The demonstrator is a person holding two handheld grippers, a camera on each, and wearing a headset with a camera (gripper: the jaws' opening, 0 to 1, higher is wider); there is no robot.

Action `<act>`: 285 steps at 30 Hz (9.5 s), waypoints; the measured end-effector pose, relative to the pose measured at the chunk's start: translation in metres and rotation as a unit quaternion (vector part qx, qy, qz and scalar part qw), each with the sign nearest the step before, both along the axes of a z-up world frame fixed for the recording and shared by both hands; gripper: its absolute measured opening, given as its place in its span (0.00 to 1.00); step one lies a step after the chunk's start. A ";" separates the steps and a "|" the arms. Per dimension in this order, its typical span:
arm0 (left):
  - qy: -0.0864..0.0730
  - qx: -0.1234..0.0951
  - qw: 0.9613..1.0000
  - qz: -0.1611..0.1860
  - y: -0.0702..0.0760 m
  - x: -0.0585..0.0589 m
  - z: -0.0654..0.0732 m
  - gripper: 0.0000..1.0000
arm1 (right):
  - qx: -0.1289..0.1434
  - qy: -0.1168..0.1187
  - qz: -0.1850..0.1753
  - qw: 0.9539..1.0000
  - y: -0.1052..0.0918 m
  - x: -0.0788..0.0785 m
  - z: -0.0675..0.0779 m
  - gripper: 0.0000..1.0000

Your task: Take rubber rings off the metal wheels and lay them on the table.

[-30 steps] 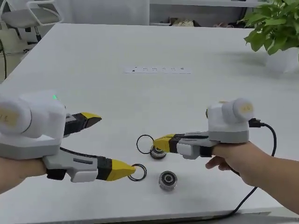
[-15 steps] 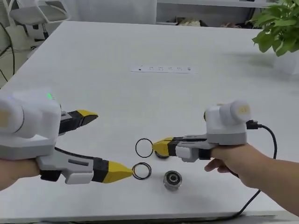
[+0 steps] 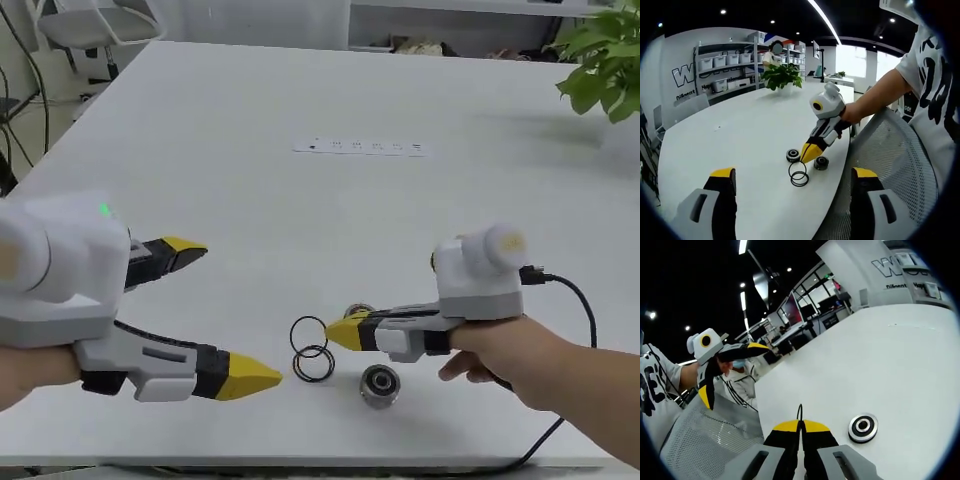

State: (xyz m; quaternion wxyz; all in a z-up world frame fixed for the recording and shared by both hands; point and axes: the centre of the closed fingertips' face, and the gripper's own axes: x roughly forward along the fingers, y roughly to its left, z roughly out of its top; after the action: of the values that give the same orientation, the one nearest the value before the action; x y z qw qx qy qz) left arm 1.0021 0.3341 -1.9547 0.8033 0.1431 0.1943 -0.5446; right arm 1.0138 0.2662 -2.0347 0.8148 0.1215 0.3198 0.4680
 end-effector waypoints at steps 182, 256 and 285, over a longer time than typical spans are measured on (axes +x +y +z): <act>0.069 0.046 0.996 -0.029 -0.055 0.042 -0.060 0.72 | -0.149 -0.110 -0.030 0.982 -0.084 0.023 -0.028 0.41; 0.049 0.097 0.988 -0.108 -0.136 0.052 -0.112 0.15 | -0.144 -0.092 -0.027 0.985 -0.084 0.023 -0.045 0.32; 0.013 0.103 0.990 -0.099 -0.136 0.055 -0.113 0.08 | -0.151 -0.101 -0.012 0.983 -0.070 0.030 -0.045 0.30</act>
State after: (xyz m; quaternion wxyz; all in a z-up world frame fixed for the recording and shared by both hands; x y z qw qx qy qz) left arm 1.0575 0.1984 -2.0675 0.7239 0.2362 0.2443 -0.6004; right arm 1.0442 0.1963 -2.0798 0.8574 -0.0471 0.3011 0.4147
